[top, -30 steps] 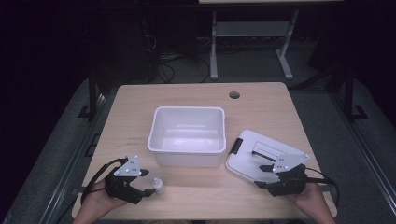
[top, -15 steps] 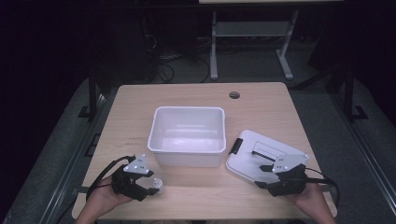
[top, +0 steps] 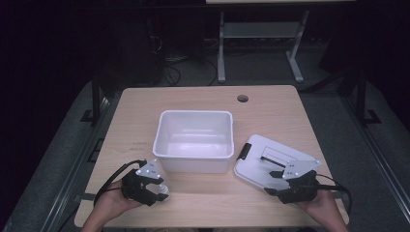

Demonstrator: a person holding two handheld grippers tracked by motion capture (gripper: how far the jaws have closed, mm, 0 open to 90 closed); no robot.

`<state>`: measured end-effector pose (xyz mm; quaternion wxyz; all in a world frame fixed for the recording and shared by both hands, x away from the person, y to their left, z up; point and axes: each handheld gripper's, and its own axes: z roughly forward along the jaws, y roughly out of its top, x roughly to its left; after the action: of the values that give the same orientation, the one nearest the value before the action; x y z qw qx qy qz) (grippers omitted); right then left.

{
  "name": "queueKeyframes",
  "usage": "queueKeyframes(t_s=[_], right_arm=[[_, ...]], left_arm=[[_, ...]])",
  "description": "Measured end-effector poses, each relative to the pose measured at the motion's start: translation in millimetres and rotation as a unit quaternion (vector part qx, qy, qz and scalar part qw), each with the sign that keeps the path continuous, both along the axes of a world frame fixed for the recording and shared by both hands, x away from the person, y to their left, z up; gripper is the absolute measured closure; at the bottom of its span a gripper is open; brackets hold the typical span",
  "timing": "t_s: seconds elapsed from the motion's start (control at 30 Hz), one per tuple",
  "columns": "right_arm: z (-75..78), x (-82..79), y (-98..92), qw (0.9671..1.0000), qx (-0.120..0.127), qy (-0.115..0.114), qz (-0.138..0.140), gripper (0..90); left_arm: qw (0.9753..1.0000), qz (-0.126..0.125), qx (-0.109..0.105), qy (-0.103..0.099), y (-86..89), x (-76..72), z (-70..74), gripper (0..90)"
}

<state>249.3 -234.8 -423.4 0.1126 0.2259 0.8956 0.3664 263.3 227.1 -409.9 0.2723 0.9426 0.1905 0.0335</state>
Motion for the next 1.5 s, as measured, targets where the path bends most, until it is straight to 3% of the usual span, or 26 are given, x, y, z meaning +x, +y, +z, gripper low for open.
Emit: queueKeyframes(t_s=[0.57, 1.5], right_arm=[[1.7, -1.2, -1.7, 1.0, 0.002, -0.002, 0.0, 42.0], [3.2, -2.3, -3.7, 1.0, 0.006, -0.004, 0.002, 42.2]], left_arm=[[0.9998, -0.006, 0.012, 0.012, -5.6, 3.7, -6.2, 52.5], [0.9991, -0.019, 0.034, 0.015, -12.4, 7.5, -3.1, 59.5]])
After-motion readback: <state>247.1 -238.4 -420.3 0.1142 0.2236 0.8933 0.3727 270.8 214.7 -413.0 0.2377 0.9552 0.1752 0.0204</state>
